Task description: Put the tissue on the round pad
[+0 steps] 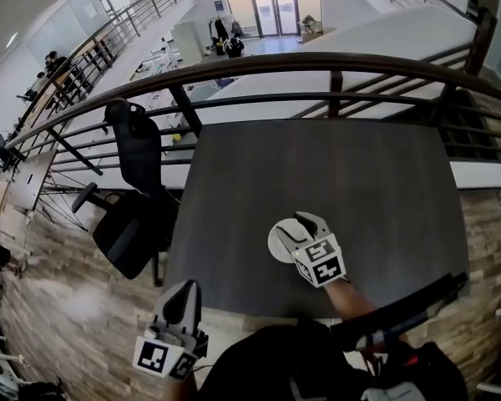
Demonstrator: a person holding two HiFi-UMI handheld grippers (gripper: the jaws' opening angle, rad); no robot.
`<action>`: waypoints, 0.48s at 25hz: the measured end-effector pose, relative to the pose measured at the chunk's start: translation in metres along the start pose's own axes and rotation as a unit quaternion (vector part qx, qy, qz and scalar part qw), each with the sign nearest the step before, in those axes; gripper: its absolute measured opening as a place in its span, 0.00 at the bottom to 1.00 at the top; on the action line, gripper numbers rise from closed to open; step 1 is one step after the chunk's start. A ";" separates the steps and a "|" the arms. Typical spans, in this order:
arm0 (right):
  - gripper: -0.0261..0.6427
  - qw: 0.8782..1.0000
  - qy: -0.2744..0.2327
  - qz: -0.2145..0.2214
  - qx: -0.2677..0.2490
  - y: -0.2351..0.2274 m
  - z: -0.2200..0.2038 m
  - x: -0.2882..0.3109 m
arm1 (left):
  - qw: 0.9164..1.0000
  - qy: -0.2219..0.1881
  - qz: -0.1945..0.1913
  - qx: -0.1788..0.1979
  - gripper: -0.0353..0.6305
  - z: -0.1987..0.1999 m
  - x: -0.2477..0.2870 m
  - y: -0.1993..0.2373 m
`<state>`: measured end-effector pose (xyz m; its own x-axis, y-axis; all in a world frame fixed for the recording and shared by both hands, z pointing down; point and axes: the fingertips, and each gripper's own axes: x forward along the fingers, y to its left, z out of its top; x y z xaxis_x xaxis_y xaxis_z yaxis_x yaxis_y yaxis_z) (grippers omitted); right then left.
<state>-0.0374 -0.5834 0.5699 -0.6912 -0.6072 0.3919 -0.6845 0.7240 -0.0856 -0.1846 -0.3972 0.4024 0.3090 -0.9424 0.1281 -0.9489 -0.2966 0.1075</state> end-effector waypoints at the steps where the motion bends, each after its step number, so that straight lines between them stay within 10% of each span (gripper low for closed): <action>1: 0.33 1.000 -0.014 0.002 -0.002 0.005 0.010 -0.008 | 1.000 -0.001 -0.006 0.000 0.06 -0.001 0.000 -0.002; 7: 0.05 0.998 -0.064 0.015 0.013 0.025 0.044 -0.046 | 0.999 -0.010 -0.038 -0.003 0.06 0.002 0.008 -0.010; 12: 0.04 0.997 -0.069 0.016 0.019 0.035 0.048 -0.067 | 0.997 -0.018 -0.069 0.000 0.06 0.002 0.016 -0.023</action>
<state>-0.0259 -0.5333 0.4971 -0.7369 -0.6248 0.2582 -0.6676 0.7325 -0.1329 -0.1577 -0.4058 0.3995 0.4335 -0.8979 0.0770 -0.8978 -0.4229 0.1226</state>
